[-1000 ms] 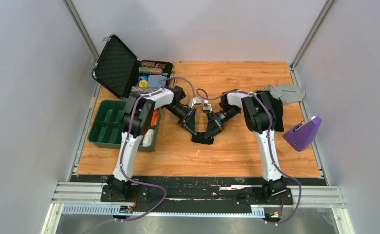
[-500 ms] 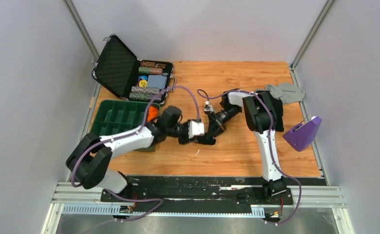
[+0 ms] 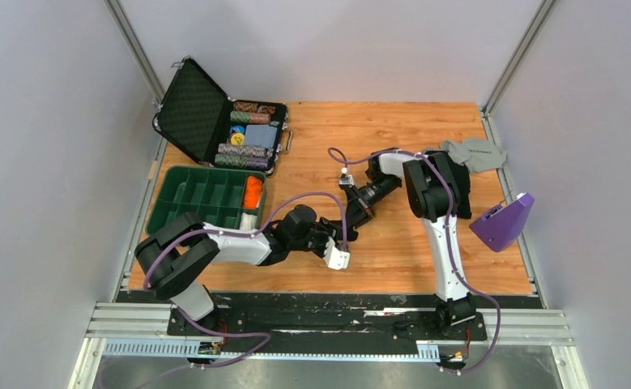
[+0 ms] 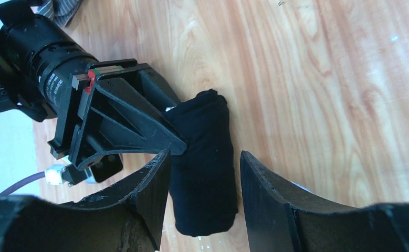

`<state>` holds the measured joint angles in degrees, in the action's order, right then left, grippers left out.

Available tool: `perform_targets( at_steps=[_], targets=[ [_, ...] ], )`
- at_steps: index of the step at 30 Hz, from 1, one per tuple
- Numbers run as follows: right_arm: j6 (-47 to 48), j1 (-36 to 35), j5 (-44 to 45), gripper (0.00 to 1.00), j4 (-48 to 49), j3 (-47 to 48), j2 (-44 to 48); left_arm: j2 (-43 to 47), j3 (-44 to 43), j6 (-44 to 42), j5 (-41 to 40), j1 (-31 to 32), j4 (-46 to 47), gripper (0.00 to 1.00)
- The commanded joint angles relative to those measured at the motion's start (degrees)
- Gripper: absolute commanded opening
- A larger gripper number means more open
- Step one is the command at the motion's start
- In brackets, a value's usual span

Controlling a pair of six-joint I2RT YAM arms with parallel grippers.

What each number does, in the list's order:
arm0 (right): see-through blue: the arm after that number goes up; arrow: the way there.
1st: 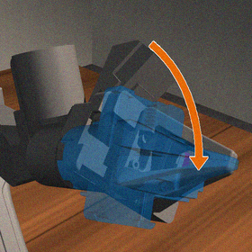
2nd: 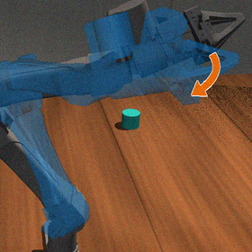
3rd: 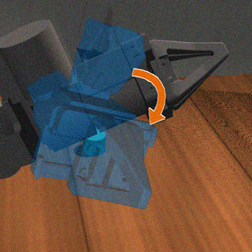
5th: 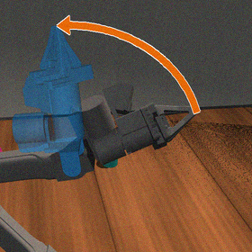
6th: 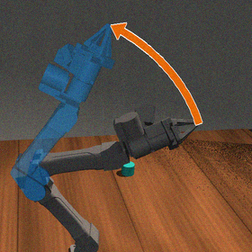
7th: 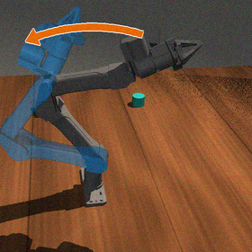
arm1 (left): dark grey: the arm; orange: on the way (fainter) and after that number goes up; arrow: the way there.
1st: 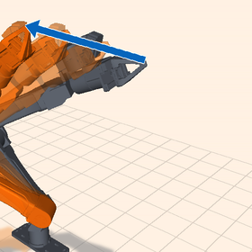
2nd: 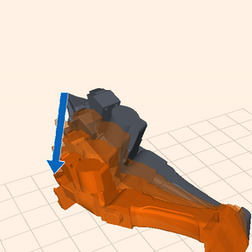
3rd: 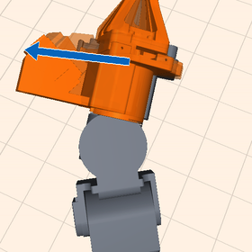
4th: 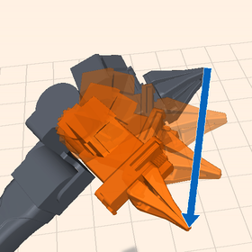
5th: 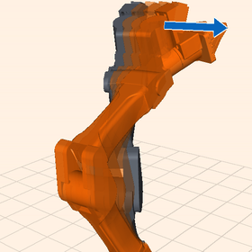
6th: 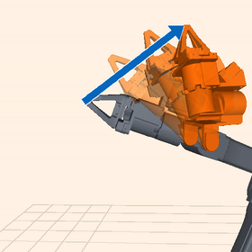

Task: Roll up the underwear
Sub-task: Roll the underwear to the center of the board.

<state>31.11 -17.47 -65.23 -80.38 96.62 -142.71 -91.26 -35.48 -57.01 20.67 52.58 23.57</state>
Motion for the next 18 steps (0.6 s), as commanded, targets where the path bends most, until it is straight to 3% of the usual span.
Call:
perform_targets(
  at_steps=[1,12,16,17,18],
  targets=[
    [-12.8,1.2,17.5,0.00,4.4,-5.6,-9.9,-3.1,-0.3,-5.6,-5.2,0.0,5.9,0.59],
    [-11.9,1.8,15.4,0.00,4.2,-6.8,-9.8,-12.2,-2.8,-14.6,-13.8,0.0,5.7,0.55],
    [-11.8,1.8,15.1,0.01,3.9,-6.5,-10.3,-14.9,-9.1,-15.2,-13.6,0.0,-6.2,0.43],
    [-11.8,1.8,15.2,0.06,3.8,-6.4,-10.4,-15.5,-10.6,-14.8,-12.1,-0.1,-13.7,0.41],
    [-12.1,1.8,15.5,0.19,3.9,-6.3,-10.4,-16.2,-14.1,-14.7,-11.1,-0.4,-17.7,0.36]
  ],
)
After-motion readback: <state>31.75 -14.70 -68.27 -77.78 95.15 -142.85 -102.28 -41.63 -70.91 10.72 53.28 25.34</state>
